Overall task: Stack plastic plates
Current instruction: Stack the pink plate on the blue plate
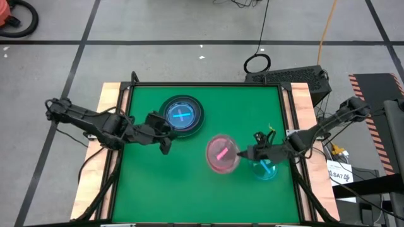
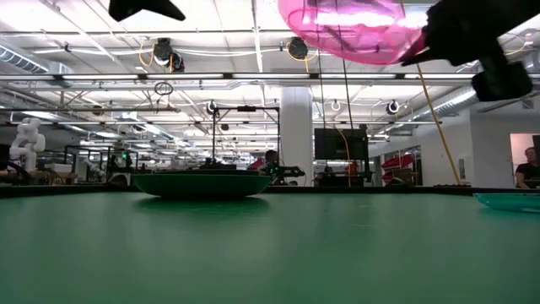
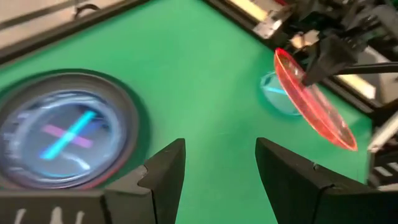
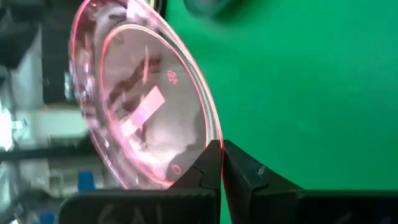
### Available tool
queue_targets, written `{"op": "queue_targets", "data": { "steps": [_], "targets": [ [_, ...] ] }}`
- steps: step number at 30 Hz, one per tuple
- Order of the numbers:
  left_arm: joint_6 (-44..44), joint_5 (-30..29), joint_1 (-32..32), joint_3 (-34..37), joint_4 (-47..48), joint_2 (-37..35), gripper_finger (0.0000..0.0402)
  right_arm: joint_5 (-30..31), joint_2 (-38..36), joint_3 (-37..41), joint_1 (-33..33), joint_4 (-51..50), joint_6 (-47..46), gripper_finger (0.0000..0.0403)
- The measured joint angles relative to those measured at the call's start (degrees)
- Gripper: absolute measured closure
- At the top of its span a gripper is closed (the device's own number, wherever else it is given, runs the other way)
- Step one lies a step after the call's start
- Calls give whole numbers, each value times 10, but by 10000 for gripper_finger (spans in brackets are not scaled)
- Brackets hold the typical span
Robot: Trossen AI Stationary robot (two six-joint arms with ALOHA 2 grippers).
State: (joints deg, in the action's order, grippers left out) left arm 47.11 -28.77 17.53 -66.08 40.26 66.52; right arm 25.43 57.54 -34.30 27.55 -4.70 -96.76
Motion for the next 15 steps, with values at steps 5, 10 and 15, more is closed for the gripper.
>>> {"op": "queue_targets", "data": {
  "steps": [5, 10, 15],
  "targets": [
    [-36, -3, -26, 0, 51, -40, 199, -1, -5, 0, -62, 20, -10, 403],
    [-94, 16, -73, 0, 51, -71, 199, -2, -4, -17, -124, 40, 21, 403],
    [-108, 65, -136, 0, 48, -82, 199, -2, 5, -61, -181, 21, 77, 403]
  ]
}}
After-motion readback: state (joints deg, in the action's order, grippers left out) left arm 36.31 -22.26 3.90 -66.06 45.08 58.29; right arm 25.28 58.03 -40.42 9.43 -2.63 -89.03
